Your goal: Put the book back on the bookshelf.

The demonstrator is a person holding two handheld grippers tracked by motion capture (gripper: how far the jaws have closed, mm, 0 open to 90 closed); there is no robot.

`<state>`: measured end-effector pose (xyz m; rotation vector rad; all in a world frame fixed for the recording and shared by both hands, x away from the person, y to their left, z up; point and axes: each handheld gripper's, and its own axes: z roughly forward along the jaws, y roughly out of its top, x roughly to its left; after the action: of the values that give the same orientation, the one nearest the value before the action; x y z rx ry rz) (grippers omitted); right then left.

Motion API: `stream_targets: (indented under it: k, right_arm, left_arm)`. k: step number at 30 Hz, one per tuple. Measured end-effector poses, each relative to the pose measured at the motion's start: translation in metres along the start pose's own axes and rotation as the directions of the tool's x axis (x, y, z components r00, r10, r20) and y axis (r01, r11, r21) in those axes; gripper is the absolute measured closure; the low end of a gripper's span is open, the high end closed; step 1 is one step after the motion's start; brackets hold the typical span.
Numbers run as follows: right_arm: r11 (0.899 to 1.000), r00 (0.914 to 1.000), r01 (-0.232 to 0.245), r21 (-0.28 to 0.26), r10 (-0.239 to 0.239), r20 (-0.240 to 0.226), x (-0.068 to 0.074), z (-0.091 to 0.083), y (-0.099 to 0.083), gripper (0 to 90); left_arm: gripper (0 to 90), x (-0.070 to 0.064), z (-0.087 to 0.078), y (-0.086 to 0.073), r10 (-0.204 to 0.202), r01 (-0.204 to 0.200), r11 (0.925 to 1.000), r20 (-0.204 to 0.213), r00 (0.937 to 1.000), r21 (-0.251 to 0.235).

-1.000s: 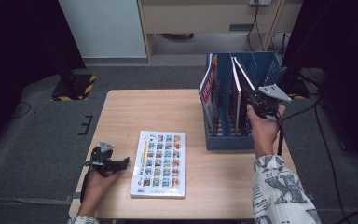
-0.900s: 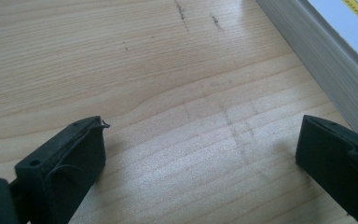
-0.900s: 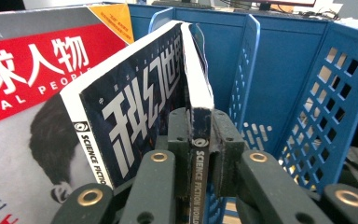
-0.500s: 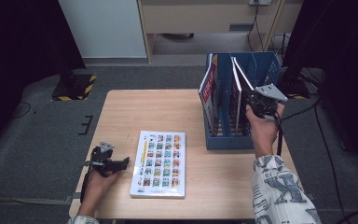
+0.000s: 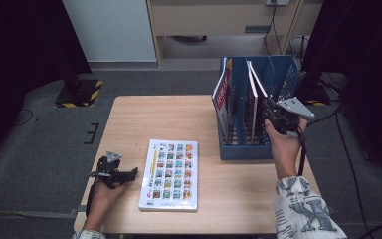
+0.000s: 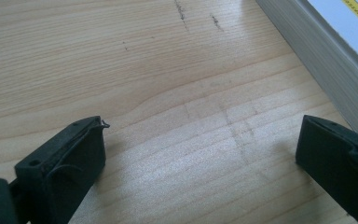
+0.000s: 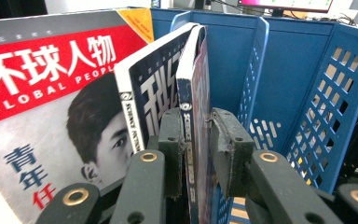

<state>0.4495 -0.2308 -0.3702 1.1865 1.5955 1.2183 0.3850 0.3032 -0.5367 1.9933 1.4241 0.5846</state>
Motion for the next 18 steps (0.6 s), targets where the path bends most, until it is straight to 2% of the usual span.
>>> stream_targets:
  k: [9, 14, 18]
  right_arm:
    - [1.000, 0.9991, -0.011, 0.004, 0.011, -0.041, 0.000, -0.008, -0.007, 69.9]
    - [1.000, 0.9970, -0.027, -0.004, 0.027, -0.073, 0.005, -0.015, -0.015, 57.8]
    - [0.999, 0.9937, -0.032, -0.004, 0.031, -0.108, 0.016, -0.024, -0.024, 46.1]
  left_arm:
    - [0.6, 0.000, 0.000, 0.000, 0.000, 0.000, 1.0000, 0.000, 1.0000, 0.000]
    - [0.5, 0.000, 0.000, 0.000, 0.000, 0.000, 1.0000, 0.001, 1.0000, 0.000]
    - [0.4, 0.000, -0.001, -0.001, 0.001, -0.001, 1.0000, 0.001, 1.0000, 0.001]
